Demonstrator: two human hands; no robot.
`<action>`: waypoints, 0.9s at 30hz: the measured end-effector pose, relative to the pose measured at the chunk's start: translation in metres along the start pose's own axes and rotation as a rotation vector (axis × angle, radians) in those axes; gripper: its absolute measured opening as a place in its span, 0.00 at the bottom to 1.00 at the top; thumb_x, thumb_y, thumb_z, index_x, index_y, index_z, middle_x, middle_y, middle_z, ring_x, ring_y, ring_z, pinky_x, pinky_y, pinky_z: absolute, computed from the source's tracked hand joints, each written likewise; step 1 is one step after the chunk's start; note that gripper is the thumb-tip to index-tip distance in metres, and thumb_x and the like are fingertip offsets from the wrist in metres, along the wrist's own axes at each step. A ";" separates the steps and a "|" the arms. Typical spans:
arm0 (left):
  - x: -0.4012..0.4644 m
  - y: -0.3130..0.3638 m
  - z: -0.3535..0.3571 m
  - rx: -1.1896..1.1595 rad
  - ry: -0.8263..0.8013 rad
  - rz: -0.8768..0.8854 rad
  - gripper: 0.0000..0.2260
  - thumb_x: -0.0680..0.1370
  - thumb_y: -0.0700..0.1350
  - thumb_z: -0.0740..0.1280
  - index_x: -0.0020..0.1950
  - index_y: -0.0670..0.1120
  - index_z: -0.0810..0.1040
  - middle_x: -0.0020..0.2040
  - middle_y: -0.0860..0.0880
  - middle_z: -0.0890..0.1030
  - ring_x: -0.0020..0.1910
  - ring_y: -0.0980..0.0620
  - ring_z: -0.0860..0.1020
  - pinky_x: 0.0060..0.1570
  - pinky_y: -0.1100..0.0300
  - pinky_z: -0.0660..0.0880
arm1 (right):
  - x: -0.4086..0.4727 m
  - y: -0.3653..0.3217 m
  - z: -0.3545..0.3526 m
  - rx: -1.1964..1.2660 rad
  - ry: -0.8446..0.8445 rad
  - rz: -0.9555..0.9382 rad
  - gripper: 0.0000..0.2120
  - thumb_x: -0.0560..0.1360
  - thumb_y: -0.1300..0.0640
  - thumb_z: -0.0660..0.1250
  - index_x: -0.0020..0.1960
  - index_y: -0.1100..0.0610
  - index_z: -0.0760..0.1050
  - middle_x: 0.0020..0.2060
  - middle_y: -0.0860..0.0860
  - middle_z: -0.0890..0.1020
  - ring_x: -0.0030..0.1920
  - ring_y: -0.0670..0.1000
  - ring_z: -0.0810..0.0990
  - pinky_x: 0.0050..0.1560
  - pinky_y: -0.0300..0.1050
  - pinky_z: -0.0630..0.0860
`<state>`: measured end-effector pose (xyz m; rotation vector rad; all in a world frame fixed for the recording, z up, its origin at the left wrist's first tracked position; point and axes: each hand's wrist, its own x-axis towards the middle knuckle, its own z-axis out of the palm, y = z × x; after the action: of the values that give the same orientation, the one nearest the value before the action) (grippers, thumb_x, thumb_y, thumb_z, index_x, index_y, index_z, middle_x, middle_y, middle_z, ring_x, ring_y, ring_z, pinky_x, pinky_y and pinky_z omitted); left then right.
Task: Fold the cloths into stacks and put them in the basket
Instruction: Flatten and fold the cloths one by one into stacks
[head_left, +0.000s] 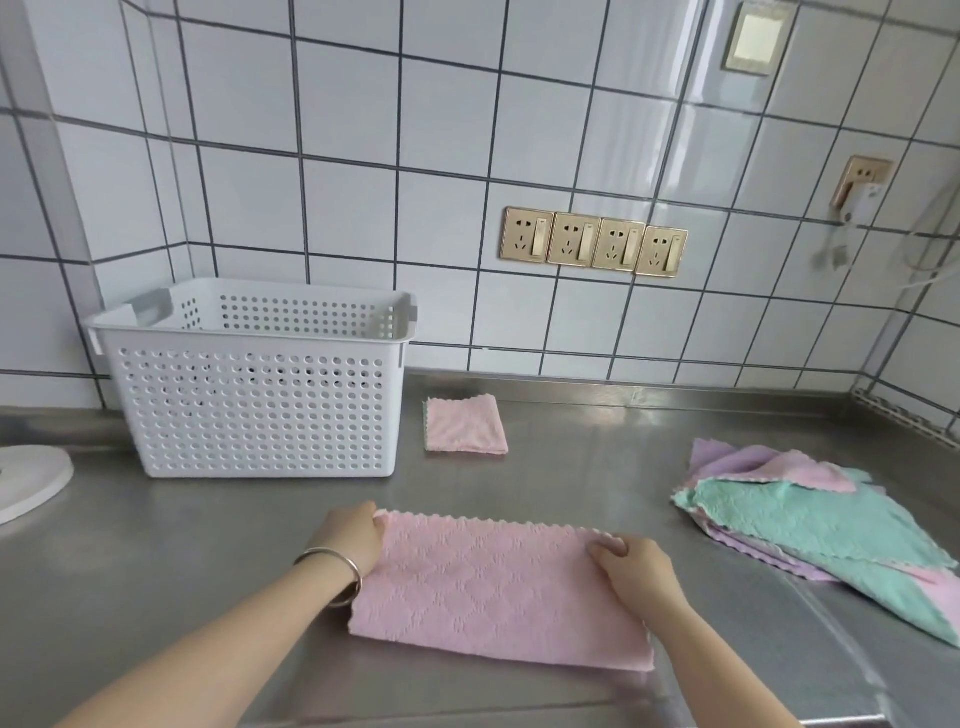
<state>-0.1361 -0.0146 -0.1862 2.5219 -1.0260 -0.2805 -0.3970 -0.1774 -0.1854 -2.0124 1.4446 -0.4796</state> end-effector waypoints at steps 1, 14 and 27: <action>0.002 0.001 0.001 0.024 0.015 -0.001 0.13 0.81 0.47 0.53 0.49 0.42 0.73 0.56 0.39 0.79 0.56 0.41 0.76 0.50 0.56 0.70 | 0.000 -0.001 0.002 -0.026 0.018 0.002 0.13 0.75 0.52 0.64 0.32 0.53 0.72 0.35 0.54 0.80 0.41 0.55 0.76 0.38 0.44 0.67; 0.009 -0.002 0.016 0.114 0.042 0.021 0.15 0.81 0.49 0.54 0.52 0.40 0.74 0.56 0.39 0.80 0.55 0.40 0.77 0.49 0.55 0.72 | -0.008 -0.002 0.010 -0.053 0.092 0.067 0.15 0.74 0.54 0.63 0.60 0.55 0.71 0.54 0.56 0.80 0.55 0.59 0.77 0.45 0.45 0.69; -0.050 0.070 0.036 0.434 -0.253 0.619 0.28 0.77 0.65 0.49 0.75 0.58 0.50 0.78 0.56 0.48 0.77 0.51 0.45 0.74 0.42 0.44 | -0.065 -0.001 0.001 -0.391 0.078 0.185 0.25 0.72 0.46 0.59 0.63 0.60 0.66 0.61 0.55 0.72 0.62 0.56 0.71 0.56 0.47 0.70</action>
<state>-0.2271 -0.0358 -0.1861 2.3914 -2.0903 -0.2087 -0.4175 -0.1160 -0.1822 -2.1418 1.8692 -0.2091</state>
